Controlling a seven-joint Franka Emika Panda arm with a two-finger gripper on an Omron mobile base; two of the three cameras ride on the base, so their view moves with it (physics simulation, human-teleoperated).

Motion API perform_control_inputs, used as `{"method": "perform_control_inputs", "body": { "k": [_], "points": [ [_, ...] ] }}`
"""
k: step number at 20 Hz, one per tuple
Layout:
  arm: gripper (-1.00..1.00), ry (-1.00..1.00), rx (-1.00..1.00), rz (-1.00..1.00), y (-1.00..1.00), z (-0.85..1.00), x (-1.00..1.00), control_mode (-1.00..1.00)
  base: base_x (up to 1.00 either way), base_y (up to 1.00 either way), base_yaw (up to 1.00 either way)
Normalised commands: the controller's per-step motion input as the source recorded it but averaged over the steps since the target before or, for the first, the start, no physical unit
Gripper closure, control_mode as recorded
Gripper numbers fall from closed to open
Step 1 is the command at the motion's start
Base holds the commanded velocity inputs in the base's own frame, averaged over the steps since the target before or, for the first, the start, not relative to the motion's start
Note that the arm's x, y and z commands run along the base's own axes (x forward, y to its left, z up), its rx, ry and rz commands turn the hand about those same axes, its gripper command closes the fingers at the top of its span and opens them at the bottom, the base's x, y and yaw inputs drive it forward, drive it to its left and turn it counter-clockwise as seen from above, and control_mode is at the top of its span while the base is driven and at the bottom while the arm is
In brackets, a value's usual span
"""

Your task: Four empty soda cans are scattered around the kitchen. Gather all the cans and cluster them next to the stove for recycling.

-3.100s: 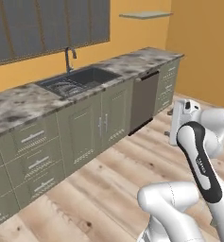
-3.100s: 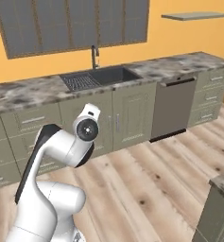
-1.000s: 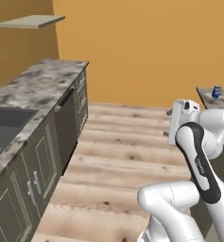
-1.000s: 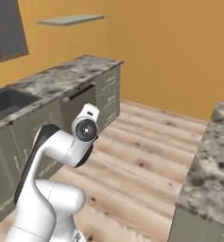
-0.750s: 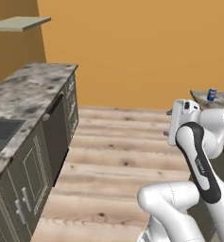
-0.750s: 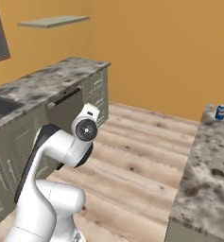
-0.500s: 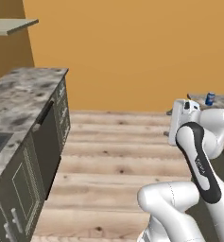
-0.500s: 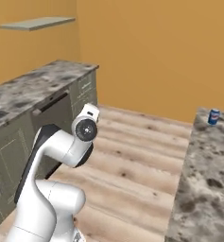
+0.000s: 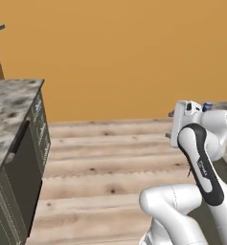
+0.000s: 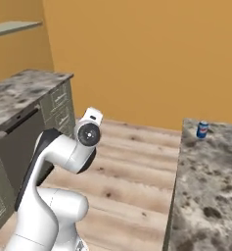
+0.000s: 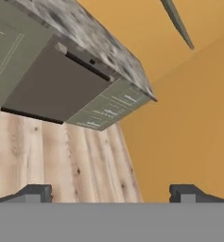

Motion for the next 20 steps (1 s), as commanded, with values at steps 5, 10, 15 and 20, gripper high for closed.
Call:
{"method": "perform_control_inputs", "body": {
  "k": [5, 10, 15, 20],
  "points": [
    [-1.00, 0.00, 0.00, 0.00, 0.00, 0.00, 0.00, 1.00, 0.41, 0.09, -0.36],
    [-1.00, 0.00, 0.00, 0.00, 0.00, 0.00, 0.00, 1.00, -0.02, 0.03, -0.40],
    [-1.00, 0.00, 0.00, 0.00, 0.00, 0.00, 0.00, 1.00, -0.01, 0.03, -0.47],
    [-1.00, 0.00, 0.00, 0.00, 0.00, 0.00, 0.00, 1.00, 0.00, 0.08, -0.49]
  ]
}}
